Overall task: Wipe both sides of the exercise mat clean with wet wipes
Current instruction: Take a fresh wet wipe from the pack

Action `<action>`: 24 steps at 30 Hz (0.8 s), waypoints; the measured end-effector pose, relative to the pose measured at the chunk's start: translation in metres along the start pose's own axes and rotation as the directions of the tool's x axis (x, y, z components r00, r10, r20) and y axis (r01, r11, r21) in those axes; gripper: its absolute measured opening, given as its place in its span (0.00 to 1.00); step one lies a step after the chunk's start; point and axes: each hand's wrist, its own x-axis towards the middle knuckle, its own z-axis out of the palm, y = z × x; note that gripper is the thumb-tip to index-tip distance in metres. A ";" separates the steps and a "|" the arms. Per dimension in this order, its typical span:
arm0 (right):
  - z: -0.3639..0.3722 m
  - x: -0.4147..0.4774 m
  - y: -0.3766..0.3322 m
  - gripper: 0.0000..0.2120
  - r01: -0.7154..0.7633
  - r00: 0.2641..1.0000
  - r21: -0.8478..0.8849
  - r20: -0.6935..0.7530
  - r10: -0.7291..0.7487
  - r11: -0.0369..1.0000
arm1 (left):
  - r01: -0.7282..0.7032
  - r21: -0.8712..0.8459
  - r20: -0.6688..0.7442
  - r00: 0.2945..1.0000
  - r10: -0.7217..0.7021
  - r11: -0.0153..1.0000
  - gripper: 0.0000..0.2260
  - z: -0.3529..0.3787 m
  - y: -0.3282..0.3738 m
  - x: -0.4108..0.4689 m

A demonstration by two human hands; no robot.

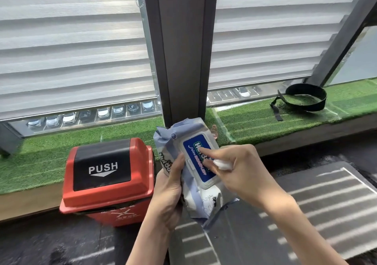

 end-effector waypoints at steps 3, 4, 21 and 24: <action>0.001 0.000 0.005 0.16 -0.019 0.999 -0.039 0.039 0.020 0.999 | -0.017 0.046 0.002 1.000 0.017 0.999 0.30 -0.004 -0.005 0.003; 0.001 0.000 0.005 0.17 -0.033 0.998 -0.049 0.045 0.035 0.998 | -0.020 0.046 0.016 1.000 0.019 0.999 0.28 -0.004 -0.008 0.004; 0.010 0.043 0.120 0.16 -0.507 0.812 0.846 0.402 0.423 0.168 | 0.164 -0.021 -0.220 0.962 -0.164 0.986 0.23 -0.011 -0.044 0.079; 0.039 0.062 0.143 0.14 -0.511 0.796 0.849 0.409 0.447 0.133 | 0.217 -0.051 -0.243 0.944 -0.223 0.975 0.24 -0.035 -0.043 0.116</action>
